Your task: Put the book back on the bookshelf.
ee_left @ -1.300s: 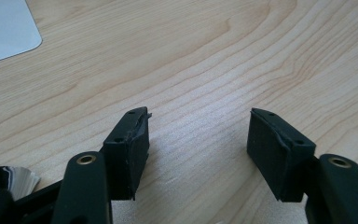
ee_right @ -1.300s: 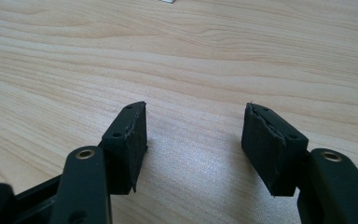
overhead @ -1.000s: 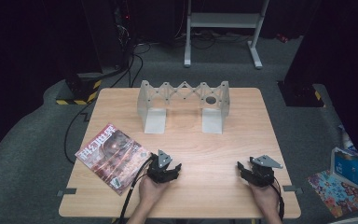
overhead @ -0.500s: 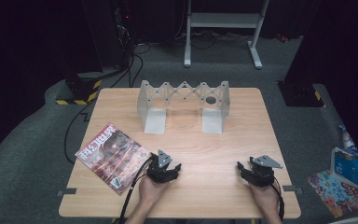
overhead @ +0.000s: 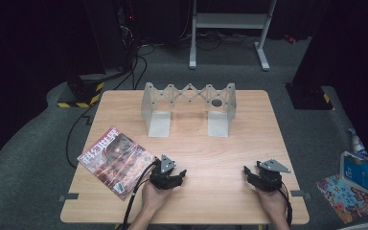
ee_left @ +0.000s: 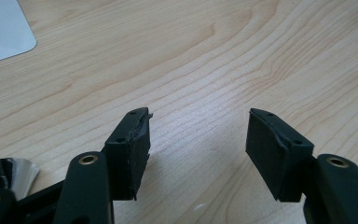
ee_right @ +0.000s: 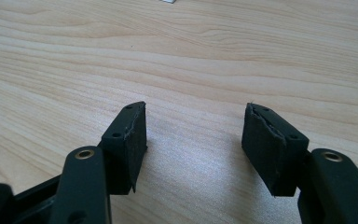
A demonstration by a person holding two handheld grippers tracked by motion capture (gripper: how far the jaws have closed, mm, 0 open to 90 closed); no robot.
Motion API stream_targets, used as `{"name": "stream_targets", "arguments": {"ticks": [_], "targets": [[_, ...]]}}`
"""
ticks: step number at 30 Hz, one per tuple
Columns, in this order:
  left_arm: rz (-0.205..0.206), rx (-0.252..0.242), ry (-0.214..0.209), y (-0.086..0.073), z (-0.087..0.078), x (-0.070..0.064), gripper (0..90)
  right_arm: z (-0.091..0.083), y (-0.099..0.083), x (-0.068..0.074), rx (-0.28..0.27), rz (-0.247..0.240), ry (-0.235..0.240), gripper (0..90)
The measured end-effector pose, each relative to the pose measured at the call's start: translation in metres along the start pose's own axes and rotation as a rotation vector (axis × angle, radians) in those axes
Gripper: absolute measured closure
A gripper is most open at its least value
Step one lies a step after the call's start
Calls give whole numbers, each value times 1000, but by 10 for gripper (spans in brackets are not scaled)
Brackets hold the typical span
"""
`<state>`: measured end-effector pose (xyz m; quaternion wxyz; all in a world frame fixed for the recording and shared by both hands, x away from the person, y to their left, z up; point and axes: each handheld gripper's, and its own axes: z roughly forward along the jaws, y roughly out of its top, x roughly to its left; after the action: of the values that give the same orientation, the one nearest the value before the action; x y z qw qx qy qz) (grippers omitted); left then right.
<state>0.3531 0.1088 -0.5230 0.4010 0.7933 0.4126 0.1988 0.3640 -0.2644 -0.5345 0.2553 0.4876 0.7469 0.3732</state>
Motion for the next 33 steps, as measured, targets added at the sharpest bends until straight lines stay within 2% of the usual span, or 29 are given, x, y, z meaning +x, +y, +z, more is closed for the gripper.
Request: {"name": "stream_targets", "arguments": {"ticks": [8, 18, 22, 23, 24, 25, 33], "targets": [[4, 17, -1, -3, -9, 5, 399, 0, 0, 0, 1, -2, 1, 399], [-34, 7, -7, -6, -25, 14, 398, 0, 0, 0, 1, 0, 3, 395], [-52, 1, 21, -8, -36, 25, 396, 0, 0, 0, 1, -3, 3, 393], [-69, -6, 33, -11, -42, 32, 395, 0, 0, 0, 1, -3, 4, 392], [-69, -6, 33, -11, -42, 32, 395, 0, 0, 0, 1, -3, 4, 392], [-92, -14, 40, -12, -46, 37, 395, 0, 0, 0, 1, -4, 4, 391], [-176, -33, 110, -25, -72, 70, 388, 0, 0, 0, 1, -6, 7, 387]]}}
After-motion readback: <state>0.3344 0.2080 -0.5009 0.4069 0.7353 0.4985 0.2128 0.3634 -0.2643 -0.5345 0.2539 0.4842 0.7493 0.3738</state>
